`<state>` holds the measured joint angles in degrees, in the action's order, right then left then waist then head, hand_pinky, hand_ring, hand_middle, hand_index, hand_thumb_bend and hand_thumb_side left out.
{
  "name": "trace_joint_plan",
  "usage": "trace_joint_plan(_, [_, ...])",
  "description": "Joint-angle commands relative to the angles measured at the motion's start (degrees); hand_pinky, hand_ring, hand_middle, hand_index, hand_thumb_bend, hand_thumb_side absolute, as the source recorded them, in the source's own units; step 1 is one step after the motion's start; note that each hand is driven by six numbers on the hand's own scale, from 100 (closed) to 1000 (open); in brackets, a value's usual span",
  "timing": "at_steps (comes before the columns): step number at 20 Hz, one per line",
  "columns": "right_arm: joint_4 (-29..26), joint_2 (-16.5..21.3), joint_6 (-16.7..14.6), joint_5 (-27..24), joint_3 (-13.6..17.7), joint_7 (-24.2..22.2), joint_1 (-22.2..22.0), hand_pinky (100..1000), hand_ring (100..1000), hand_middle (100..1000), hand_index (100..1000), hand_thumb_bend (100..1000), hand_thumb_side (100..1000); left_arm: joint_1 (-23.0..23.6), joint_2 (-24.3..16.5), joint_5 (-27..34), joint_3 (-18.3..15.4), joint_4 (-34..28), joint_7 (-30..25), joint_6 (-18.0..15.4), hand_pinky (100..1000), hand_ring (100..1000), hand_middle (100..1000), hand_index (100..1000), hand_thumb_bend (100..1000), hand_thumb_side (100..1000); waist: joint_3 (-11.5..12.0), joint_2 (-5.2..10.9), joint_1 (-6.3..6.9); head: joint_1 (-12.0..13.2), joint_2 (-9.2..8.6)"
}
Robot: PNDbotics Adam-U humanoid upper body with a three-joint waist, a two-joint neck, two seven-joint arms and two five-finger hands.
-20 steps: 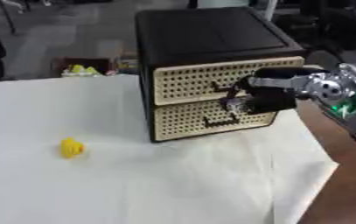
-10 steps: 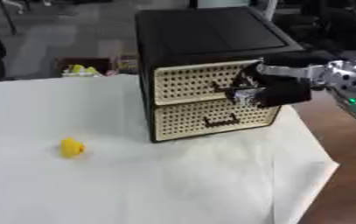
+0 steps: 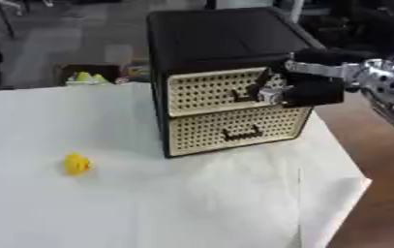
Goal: Pick up objects from table and place into drawer.
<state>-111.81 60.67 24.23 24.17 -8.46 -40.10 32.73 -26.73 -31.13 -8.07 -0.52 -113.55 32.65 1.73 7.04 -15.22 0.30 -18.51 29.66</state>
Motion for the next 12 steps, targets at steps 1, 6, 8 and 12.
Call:
trace_joint_plan(1, [0.4, 1.9, -0.6, 2.0, 0.6, -0.5, 0.9, 100, 100, 100, 850, 198, 932, -0.6, -1.2, 0.3, -0.4, -1.0, 0.1, -0.2, 782, 893, 871, 909, 100, 1000, 0.0, 0.70, 0.10, -0.3, 0.00])
trace_joint_plan(6, [1.9, 1.8, -1.0, 2.8, 0.0, -1.5, 1.2, 100, 100, 100, 849, 205, 930, -0.7, -1.1, 0.4, -0.3, -1.0, 0.1, -0.4, 782, 893, 870, 909, 100, 1000, 0.1, 0.50, 0.16, -0.4, -0.07])
trace_joint_plan(8, [2.7, 1.7, -1.0, 2.6, -0.3, -1.7, 1.3, 100, 100, 100, 849, 202, 930, -0.8, -1.0, 0.4, -0.3, -1.0, 0.1, -0.4, 782, 893, 870, 909, 100, 1000, 0.1, 0.40, 0.18, -0.4, -0.15])
trace_joint_plan(12, [4.3, 1.5, -1.0, 2.3, -1.1, -2.2, 1.8, 100, 100, 100, 848, 202, 928, -0.9, -1.0, 0.5, -0.3, -1.0, 0.2, -0.4, 782, 893, 870, 909, 100, 1000, 0.4, 0.23, 0.24, -0.6, -0.39])
